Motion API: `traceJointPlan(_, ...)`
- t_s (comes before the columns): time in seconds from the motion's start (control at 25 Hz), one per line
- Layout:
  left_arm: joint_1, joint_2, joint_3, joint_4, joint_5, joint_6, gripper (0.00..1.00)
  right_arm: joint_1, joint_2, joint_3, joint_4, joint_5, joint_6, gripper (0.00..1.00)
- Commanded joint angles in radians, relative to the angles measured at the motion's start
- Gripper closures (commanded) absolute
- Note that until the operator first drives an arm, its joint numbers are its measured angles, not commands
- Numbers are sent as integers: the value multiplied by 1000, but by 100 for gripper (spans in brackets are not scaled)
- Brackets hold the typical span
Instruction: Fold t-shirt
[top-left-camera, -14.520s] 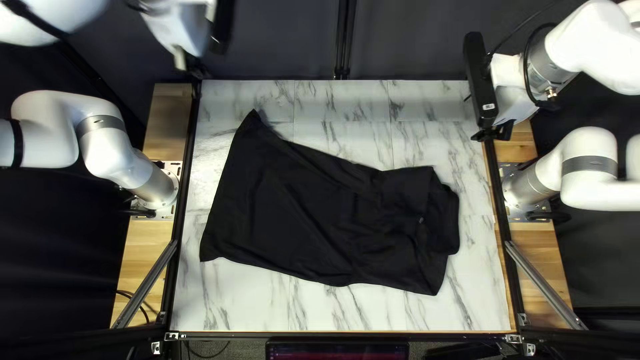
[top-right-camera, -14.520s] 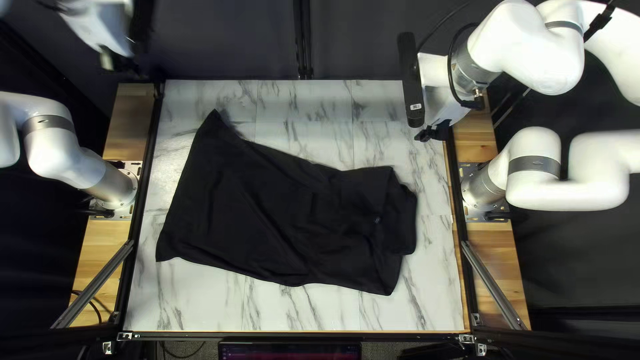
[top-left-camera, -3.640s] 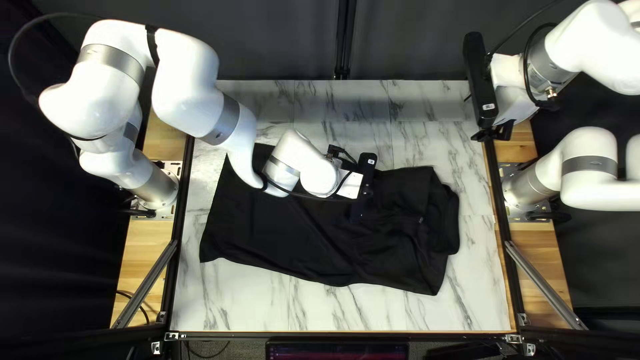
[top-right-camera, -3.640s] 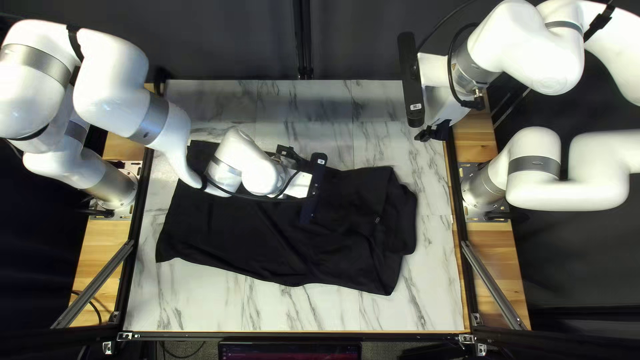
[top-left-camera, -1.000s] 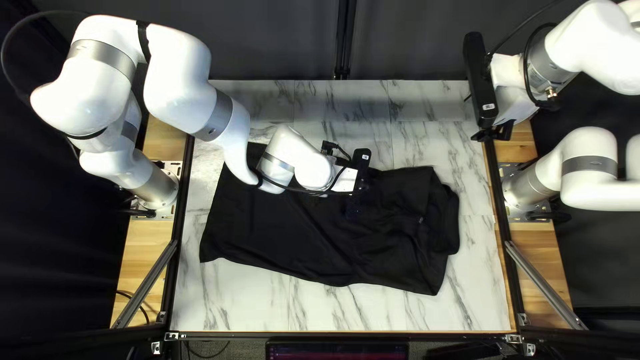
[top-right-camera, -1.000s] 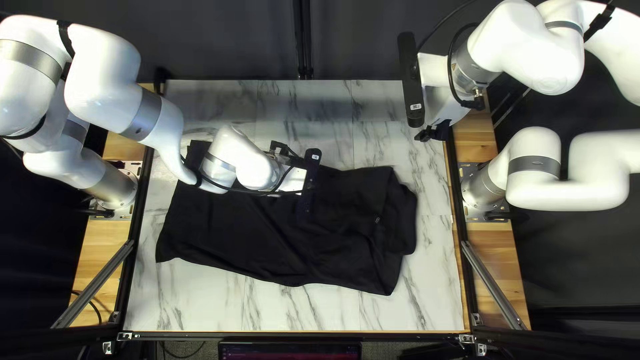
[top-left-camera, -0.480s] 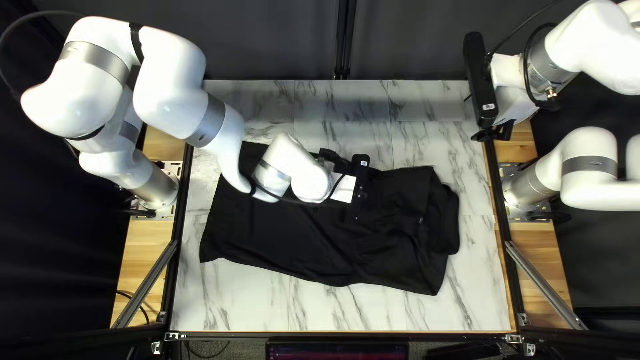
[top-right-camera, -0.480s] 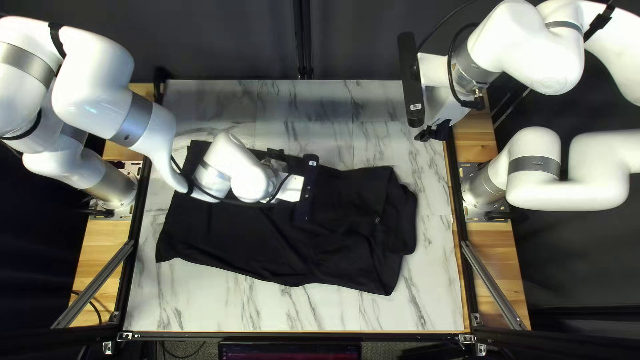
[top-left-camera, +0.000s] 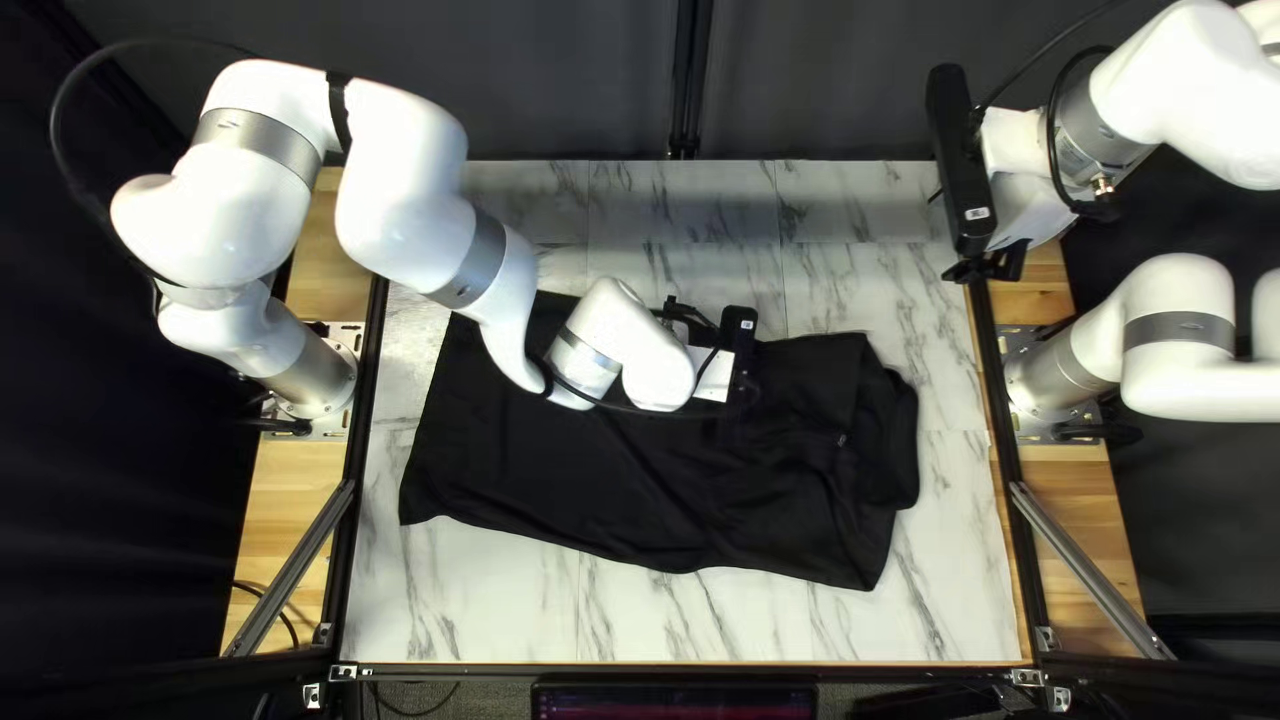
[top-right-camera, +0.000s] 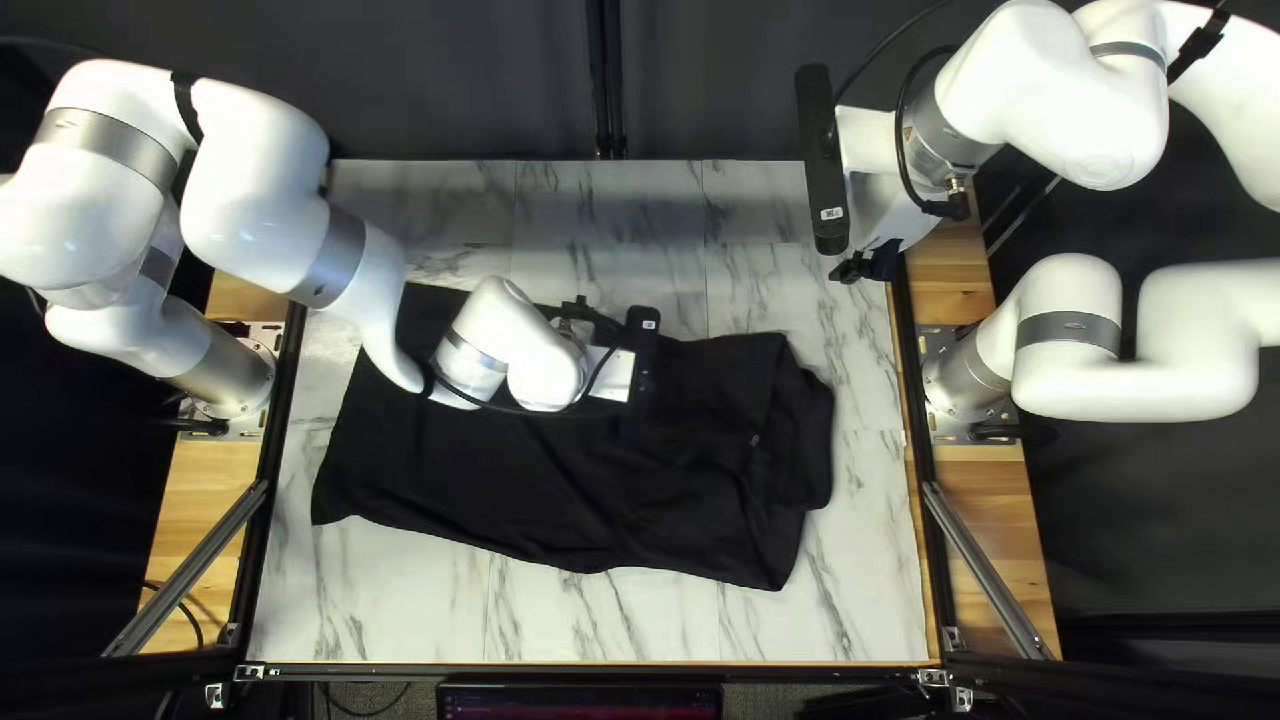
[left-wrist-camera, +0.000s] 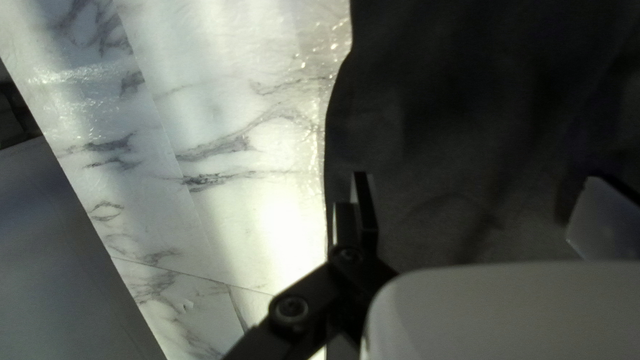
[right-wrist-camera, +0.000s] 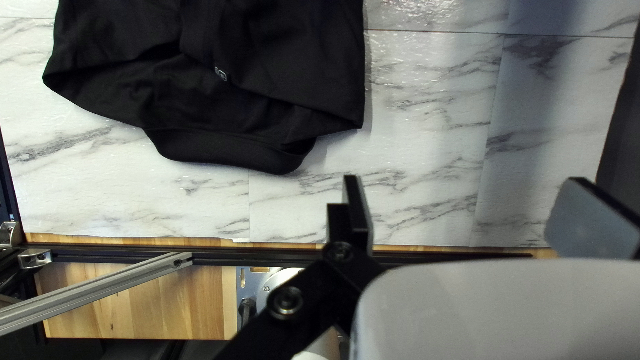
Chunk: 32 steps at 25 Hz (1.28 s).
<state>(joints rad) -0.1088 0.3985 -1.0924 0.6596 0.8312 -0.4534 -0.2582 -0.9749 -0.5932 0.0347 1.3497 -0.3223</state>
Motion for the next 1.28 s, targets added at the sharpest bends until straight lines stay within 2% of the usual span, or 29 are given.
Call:
traceJointPlan(0.04, -28, -40, 1, -4, 58, 0, 0, 0, 0, 0, 0, 0, 0, 0)
traceJointPlan(0.24, -32, -32, -14, -11, 79, 4, 0, 0, 0, 0, 0, 0, 0, 0)
traceJointPlan(0.8, 13, -2, -2, -18, 30, -3, 0, 0, 0, 0, 0, 0, 0, 0)
traceJointPlan(1.28, 18, -5, 12, -22, 38, -20, 0, 0, 0, 0, 0, 0, 0, 0)
